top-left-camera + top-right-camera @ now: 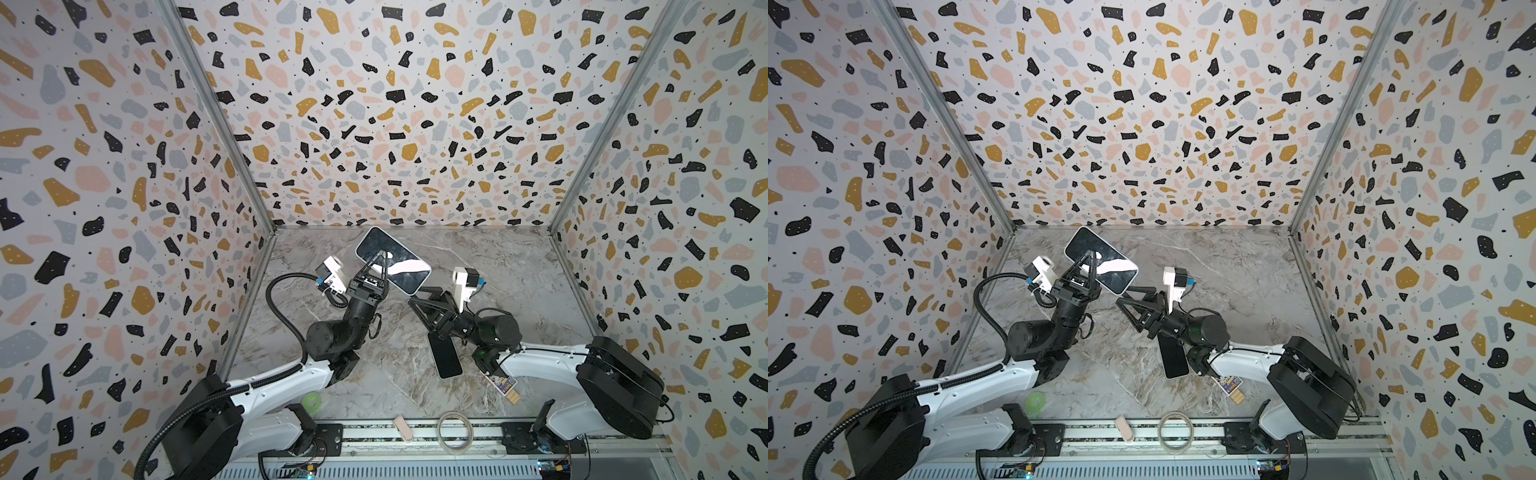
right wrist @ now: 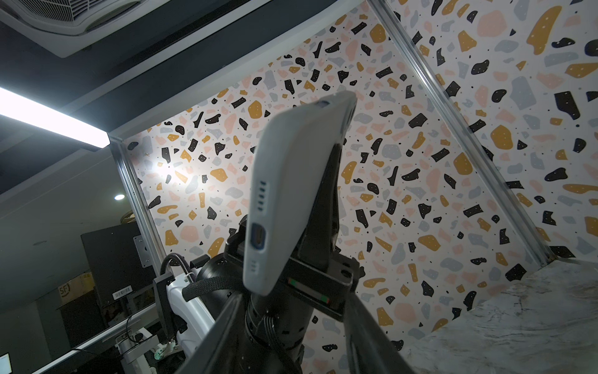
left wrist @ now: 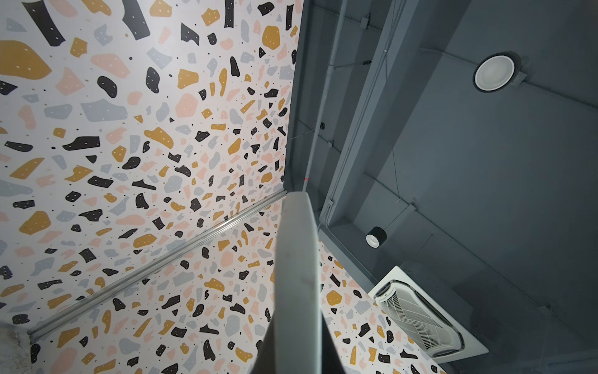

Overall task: Take the phone out of the phone case
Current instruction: Remove the phone case from the phone.

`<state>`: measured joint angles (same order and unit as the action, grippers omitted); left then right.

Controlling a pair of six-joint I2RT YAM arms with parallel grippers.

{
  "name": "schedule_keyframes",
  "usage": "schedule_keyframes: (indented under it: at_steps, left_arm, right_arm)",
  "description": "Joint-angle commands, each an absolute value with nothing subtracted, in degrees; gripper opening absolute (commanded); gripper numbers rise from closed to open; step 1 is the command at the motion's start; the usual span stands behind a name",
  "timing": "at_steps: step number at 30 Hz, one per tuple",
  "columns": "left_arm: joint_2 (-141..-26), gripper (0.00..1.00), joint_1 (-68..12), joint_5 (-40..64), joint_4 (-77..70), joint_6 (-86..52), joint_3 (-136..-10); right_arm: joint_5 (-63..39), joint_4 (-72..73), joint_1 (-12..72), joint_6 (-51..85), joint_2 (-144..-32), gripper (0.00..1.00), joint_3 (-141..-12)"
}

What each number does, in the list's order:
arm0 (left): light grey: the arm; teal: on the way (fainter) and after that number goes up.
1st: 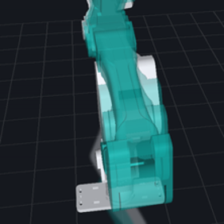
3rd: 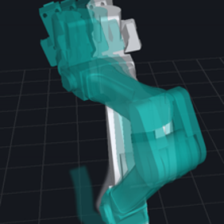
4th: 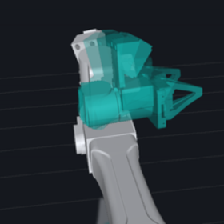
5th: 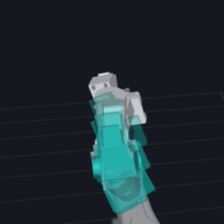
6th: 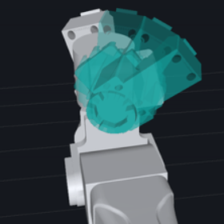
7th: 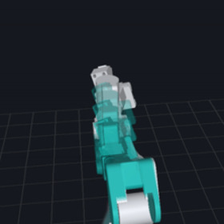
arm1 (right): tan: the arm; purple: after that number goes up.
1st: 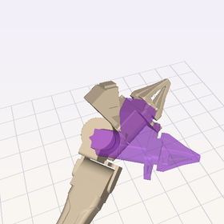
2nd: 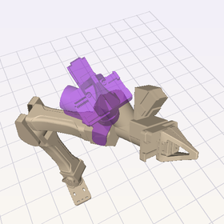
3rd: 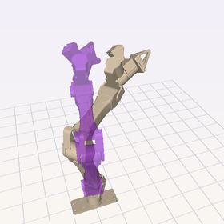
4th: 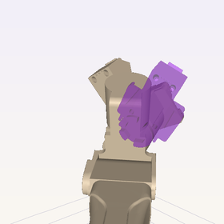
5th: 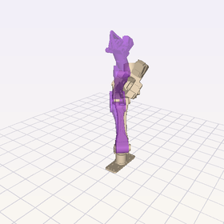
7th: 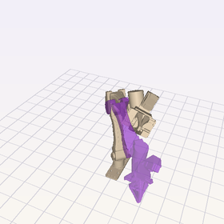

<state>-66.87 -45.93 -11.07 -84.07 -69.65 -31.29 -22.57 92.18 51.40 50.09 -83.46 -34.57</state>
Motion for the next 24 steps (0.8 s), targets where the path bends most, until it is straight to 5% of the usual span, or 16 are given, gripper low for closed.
schedule_keyframes:
  at_steps: [1,11,24]
  left_arm:
    - [-65.8,0.0,-46.2,-11.4,-90.4,-68.7,-31.2]
    - [-65.8,0.0,-46.2,-11.1,-91.1,-68.9,-30.7]
    - [-66.0,0.0,-46.2,-10.8,-91.4,-69.9,-30.5]
  right_arm:
    - [-23.2,104.3,51.7,50.6,-82.6,0.51,-36.7]
    - [-22.5,104.5,51.7,50.4,-83.2,0.43,-37.0]
    - [-23.3,104.2,51.7,49.6,-83.3,0.09,-37.7]
